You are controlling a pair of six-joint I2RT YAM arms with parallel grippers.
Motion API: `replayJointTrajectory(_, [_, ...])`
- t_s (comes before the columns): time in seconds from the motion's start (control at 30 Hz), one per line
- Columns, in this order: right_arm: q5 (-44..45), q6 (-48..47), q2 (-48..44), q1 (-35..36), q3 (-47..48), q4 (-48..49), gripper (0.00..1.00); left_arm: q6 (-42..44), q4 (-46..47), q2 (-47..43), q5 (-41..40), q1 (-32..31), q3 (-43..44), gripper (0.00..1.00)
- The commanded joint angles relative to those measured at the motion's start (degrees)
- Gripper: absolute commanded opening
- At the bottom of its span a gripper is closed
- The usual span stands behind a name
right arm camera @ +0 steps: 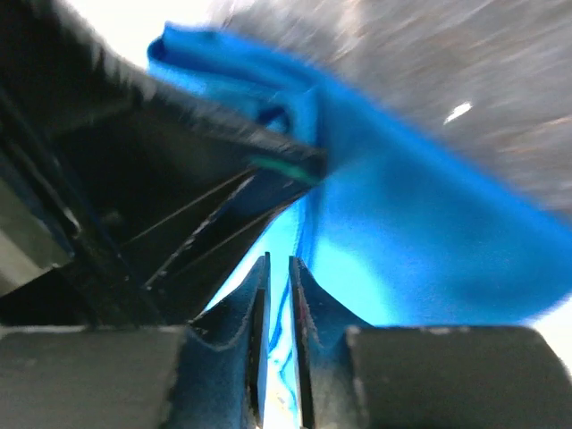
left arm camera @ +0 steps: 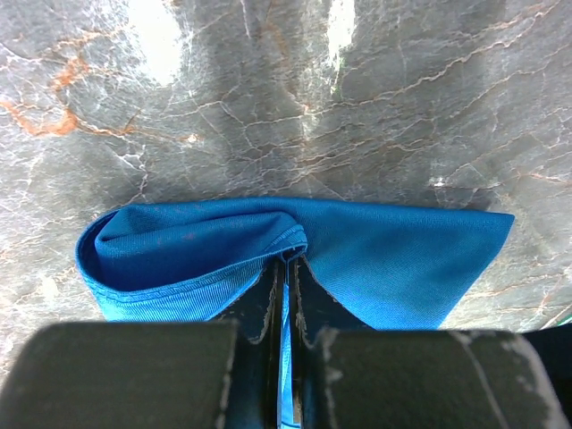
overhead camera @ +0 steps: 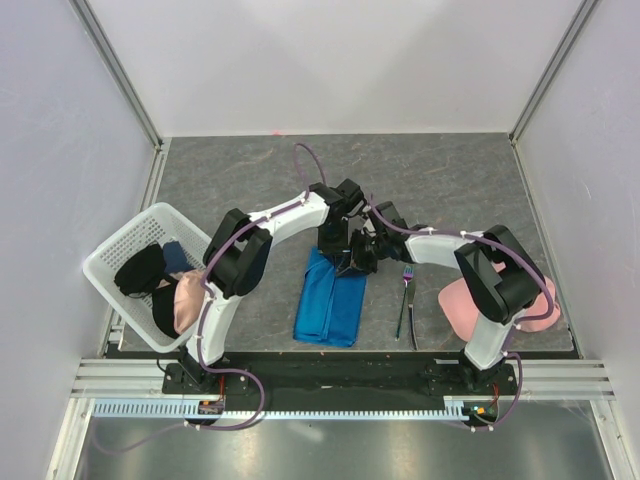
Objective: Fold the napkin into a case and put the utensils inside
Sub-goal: Fold the 2/3-rectangle-folded napkin at the center of the board.
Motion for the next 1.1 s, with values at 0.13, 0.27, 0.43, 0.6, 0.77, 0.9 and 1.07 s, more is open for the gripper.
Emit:
replayJointTrajectory(0.13, [-1.12,11.32,1.39,6.35,-6.90,17.89,0.00,-2.74,2.69,-0.51,4.70,0.88,-3.37,0.03])
replayJointTrajectory(0.27, [0.11,14.05,4.37,6.70,-9.89,24.14,0.00,-3.35,3.13,-0.77,6.56,0.89,-3.81,0.03])
replayJointTrajectory(0.43, [2.39,13.71,5.34,6.70,-12.53,23.55,0.00,-3.10,4.01,-2.26,7.09,1.50,-4.34,0.12])
replayJointTrajectory(0.6, [3.36,13.97,5.25,6.70,-13.94,22.83,0.00,-0.29,2.52,-7.26,6.04,2.29,-2.94,0.45])
replayJointTrajectory(0.77, [3.36,14.15,5.69,6.53,-14.65,23.10,0.00,3.14,-3.80,-11.83,3.67,2.64,-2.31,0.56])
replayJointTrajectory(0.9, [3.45,13.01,5.96,6.61,-12.72,21.08,0.00,5.95,-3.82,-19.90,2.25,2.73,-8.27,0.52])
replayJointTrajectory(1.07, [3.45,12.04,6.48,6.00,-10.96,18.53,0.00,7.01,0.30,-25.37,7.17,2.73,-18.64,0.20])
